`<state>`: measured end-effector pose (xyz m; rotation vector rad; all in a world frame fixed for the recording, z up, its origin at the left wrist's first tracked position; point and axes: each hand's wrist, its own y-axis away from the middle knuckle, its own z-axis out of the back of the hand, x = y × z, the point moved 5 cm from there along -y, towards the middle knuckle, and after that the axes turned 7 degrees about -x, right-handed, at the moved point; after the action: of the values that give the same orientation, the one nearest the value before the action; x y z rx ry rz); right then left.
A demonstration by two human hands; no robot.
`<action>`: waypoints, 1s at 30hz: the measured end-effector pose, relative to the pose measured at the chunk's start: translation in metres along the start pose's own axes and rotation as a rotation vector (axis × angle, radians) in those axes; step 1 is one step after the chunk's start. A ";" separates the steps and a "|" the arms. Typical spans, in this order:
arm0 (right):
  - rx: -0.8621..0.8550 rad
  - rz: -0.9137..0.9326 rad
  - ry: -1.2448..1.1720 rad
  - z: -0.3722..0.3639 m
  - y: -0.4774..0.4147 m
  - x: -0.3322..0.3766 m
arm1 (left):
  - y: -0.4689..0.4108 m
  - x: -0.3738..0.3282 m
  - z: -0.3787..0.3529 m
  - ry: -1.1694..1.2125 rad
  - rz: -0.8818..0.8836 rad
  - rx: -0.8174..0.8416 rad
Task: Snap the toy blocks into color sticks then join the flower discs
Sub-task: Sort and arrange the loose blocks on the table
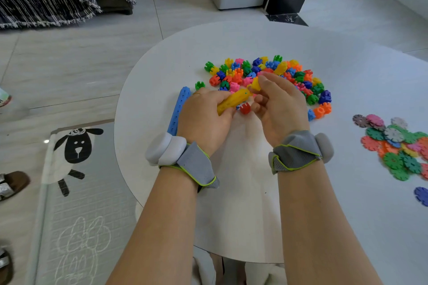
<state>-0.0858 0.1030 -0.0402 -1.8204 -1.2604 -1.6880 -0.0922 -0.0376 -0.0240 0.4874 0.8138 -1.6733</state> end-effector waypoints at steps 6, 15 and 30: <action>0.016 0.014 0.098 0.006 0.006 0.000 | 0.001 -0.009 -0.006 -0.007 -0.019 -0.010; 0.026 0.018 0.065 0.012 0.007 0.001 | 0.002 -0.015 -0.009 -0.011 -0.003 -0.009; 0.084 0.135 0.251 0.013 0.007 0.008 | 0.002 -0.019 -0.008 -0.014 -0.044 -0.023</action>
<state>-0.0733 0.1124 -0.0333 -1.5514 -1.0630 -1.7002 -0.0861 -0.0196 -0.0170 0.4438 0.8380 -1.7044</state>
